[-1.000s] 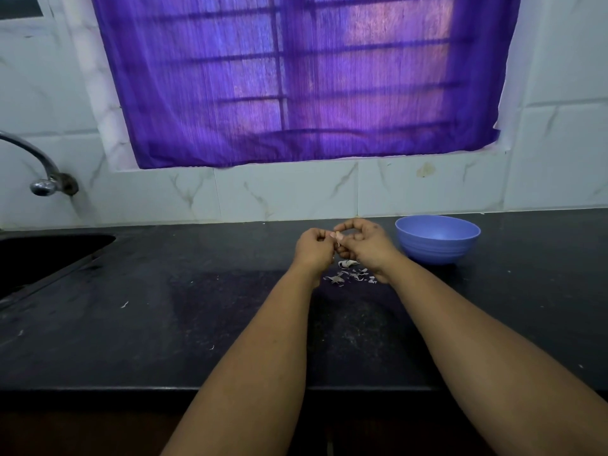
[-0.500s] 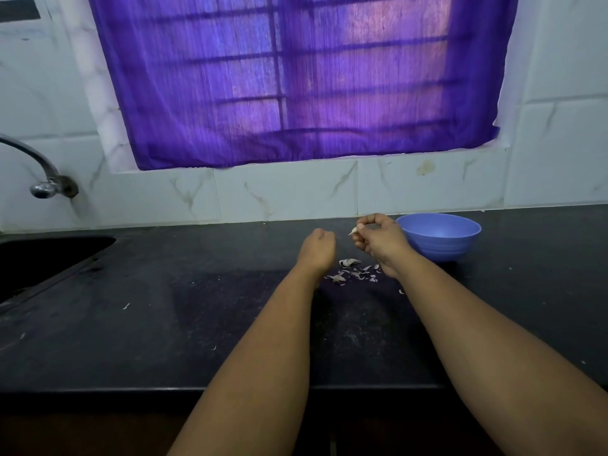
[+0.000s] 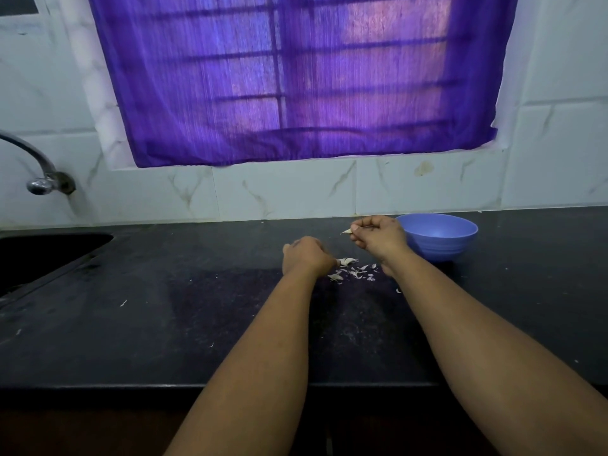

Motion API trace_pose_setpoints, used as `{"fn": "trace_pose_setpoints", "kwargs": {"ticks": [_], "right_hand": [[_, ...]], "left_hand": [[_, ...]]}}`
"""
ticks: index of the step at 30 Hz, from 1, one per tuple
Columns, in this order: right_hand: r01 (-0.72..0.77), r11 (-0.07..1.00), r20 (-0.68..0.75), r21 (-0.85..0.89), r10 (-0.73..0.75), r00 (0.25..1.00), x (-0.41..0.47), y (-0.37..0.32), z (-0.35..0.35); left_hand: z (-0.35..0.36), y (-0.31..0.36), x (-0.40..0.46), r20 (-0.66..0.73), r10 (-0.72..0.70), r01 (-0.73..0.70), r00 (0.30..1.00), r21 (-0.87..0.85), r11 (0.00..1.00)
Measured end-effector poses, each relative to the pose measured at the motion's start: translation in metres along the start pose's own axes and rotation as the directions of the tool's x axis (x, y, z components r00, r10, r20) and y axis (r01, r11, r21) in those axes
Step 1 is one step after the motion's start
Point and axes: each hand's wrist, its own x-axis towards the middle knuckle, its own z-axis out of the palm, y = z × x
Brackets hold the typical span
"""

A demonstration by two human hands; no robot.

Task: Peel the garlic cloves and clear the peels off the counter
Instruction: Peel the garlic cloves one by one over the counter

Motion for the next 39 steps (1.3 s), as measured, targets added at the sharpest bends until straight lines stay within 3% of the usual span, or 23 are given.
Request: {"fn": "trace_pose_setpoints", "kwargs": {"ticks": [5, 9, 13, 17, 21, 29, 39], "right_hand": [[-0.004, 1.000, 0.029, -0.021, 0.005, 1.000, -0.002, -0.004, -0.002], [0.005, 0.998, 0.032, -0.059, -0.003, 0.999, -0.004, -0.005, -0.003], [-0.012, 1.000, 0.077, -0.025, 0.013, 0.997, -0.005, -0.008, -0.001], [-0.029, 0.999, 0.122, 0.018, 0.026, 0.992, -0.008, -0.011, 0.000], [-0.020, 1.000, 0.118, 0.017, 0.018, 0.993, -0.007, -0.011, -0.002], [0.111, 0.963, 0.076, -0.244, -0.095, 0.993, -0.005, -0.003, 0.001], [0.157, 0.941, 0.111, -0.299, -0.130, 0.985, -0.008, -0.006, 0.004]], "left_hand": [[-0.001, 0.003, 0.000, -0.040, -0.010, 0.007, 0.999, -0.074, 0.997], [0.003, 0.005, 0.001, 0.009, 0.037, -0.035, 0.999, -0.122, 0.992], [0.003, 0.010, -0.003, -0.073, 0.150, -0.166, 0.986, -0.356, 0.920], [0.002, 0.010, -0.006, -0.116, 0.200, -0.231, 0.973, -0.442, 0.867], [0.002, 0.010, -0.006, -0.144, 0.224, -0.265, 0.964, -0.450, 0.852], [0.000, 0.011, -0.007, -0.186, 0.203, -0.271, 0.961, -0.511, 0.816], [0.003, 0.013, -0.005, -0.213, 0.175, -0.262, 0.961, -0.509, 0.820]]}}
